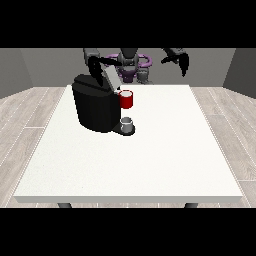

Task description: Insert the coffee pod into the coffee machine and close the lid

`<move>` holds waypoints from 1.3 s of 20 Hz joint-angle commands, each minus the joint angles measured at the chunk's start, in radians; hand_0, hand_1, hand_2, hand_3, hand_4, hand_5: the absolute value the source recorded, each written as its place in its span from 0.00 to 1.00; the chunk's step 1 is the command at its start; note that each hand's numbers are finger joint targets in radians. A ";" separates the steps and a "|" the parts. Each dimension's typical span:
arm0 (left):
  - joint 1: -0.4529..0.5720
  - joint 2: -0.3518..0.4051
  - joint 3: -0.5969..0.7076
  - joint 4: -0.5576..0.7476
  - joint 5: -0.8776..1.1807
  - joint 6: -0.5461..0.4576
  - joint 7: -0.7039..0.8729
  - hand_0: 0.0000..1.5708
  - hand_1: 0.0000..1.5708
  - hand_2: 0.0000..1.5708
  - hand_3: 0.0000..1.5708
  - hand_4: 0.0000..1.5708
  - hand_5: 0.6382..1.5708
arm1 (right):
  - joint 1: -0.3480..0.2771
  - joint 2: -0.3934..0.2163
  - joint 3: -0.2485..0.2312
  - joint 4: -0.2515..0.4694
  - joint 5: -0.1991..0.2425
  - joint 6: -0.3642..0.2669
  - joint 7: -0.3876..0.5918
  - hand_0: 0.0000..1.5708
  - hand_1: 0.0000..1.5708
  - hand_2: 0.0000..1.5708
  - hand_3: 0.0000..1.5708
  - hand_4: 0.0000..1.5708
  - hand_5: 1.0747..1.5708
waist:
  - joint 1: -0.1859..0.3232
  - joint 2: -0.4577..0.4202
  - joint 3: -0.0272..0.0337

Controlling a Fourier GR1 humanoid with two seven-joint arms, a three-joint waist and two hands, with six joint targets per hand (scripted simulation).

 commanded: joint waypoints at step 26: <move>-0.072 -0.019 -0.068 -0.007 -0.028 0.034 0.005 0.00 0.00 0.00 0.00 0.23 1.00 | -0.293 0.017 0.151 -0.050 0.191 -0.066 0.097 0.00 0.00 0.00 0.00 0.14 1.00 | 0.133 0.111 -0.0005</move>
